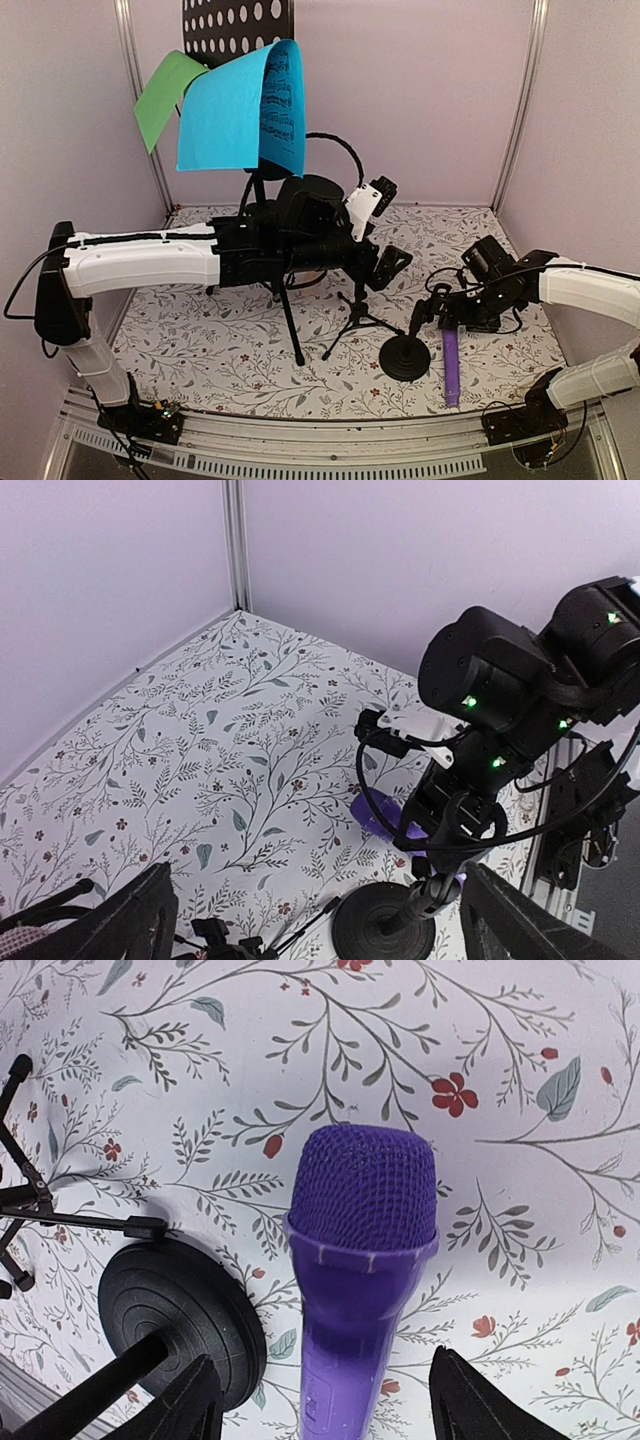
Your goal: Pack up the instrument practice props
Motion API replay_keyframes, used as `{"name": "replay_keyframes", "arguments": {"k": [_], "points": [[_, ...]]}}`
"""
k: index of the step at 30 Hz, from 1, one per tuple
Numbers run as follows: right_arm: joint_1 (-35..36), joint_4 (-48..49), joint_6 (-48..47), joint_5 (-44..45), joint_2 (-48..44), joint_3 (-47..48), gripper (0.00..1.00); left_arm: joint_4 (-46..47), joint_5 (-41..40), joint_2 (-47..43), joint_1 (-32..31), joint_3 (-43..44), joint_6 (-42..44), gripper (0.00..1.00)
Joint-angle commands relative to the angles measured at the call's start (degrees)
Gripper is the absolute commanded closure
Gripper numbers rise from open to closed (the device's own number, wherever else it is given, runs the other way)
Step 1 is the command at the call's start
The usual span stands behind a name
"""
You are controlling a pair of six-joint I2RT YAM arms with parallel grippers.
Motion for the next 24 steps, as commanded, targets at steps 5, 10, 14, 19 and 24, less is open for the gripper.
{"name": "replay_keyframes", "arguments": {"k": [5, 10, 14, 19, 24], "points": [[-0.5, 0.4, -2.0, 3.0, -8.3, 3.7, 0.22, 2.8, -2.0, -2.4, 1.6, 0.2, 0.2, 0.01], [-0.5, 2.3, -5.3, 2.4, -19.1, 2.8, 0.19, 3.1, -1.5, -2.2, 1.9, 0.5, 1.1, 0.01], [-0.5, 3.2, -8.1, -0.3, -25.7, 5.3, 0.18, 3.9, -1.1, -1.5, 2.1, 1.1, 1.3, 0.01], [-0.4, 7.1, -9.7, -13.6, -28.7, 8.4, 0.17, 4.7, -1.2, -0.1, 2.5, 2.5, 1.6, 0.01], [2.4, 11.0, -12.2, -22.1, -31.3, 3.4, 0.19, 5.7, -1.3, 0.1, 3.0, 2.5, 2.3, 0.01]]}}
